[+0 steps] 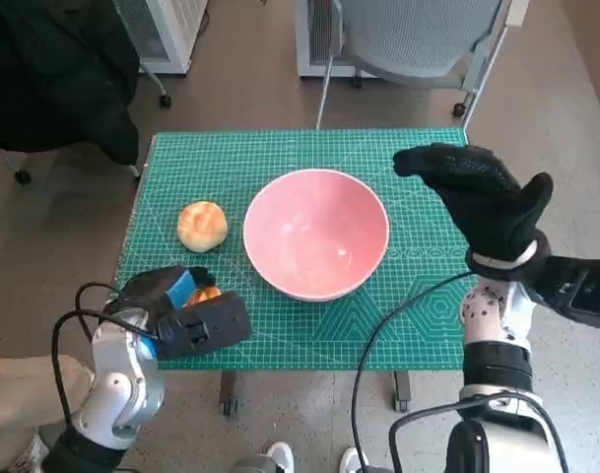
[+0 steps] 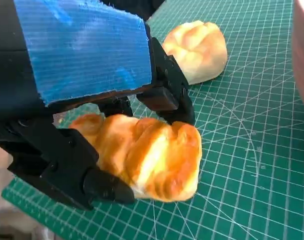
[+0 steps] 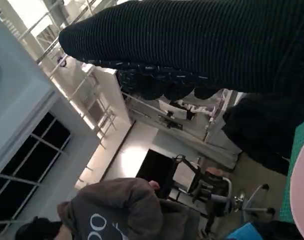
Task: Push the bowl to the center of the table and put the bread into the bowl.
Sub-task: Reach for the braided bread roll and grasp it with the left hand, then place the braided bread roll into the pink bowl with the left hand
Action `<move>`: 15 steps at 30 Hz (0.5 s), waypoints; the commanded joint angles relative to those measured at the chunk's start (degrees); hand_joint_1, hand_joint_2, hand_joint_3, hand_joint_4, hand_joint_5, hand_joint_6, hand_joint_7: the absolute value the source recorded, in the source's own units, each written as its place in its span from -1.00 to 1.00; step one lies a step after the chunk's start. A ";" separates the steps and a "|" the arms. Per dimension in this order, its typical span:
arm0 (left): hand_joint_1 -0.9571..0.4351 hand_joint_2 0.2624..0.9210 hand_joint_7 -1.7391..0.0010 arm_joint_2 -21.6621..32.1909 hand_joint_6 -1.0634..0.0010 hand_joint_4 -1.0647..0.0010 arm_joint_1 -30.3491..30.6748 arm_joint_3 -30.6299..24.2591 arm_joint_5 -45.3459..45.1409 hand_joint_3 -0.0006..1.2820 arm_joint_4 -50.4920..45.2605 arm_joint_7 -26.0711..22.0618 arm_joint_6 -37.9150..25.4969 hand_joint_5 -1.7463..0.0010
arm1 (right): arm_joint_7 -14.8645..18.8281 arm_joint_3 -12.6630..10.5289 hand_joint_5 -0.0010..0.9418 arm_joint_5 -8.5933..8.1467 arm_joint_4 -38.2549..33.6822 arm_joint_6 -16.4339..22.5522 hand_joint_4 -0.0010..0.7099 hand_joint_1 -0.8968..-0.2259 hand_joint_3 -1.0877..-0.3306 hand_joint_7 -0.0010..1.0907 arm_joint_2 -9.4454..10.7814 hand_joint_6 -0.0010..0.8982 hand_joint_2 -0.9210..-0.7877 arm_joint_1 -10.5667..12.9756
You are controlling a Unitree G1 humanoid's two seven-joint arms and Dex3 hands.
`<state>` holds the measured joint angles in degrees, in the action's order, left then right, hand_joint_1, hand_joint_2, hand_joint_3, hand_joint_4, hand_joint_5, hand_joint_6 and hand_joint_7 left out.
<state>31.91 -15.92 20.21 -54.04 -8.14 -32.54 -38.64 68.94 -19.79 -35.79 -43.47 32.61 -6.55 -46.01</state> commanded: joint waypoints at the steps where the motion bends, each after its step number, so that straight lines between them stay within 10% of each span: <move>1: 0.39 0.25 -0.16 0.90 -0.25 -0.12 0.57 0.40 -1.71 -0.13 -0.05 0.60 0.86 -0.73 | -0.70 0.32 -1.00 0.34 0.82 -1.10 -0.43 -0.28 0.17 -0.99 -0.12 -0.41 -1.00 1.81; 15: 0.38 0.56 -0.46 0.77 -0.06 -0.02 2.09 -1.85 -2.06 -0.34 -3.89 0.31 0.81 -0.58 | -0.63 0.47 -1.00 0.35 0.55 -1.45 -0.44 -0.31 0.18 -0.99 -0.11 -0.41 -1.00 1.74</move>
<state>32.13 -14.74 19.31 -55.48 -9.70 -32.06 -37.83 68.40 -19.49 -35.77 -42.54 31.73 -6.54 -45.66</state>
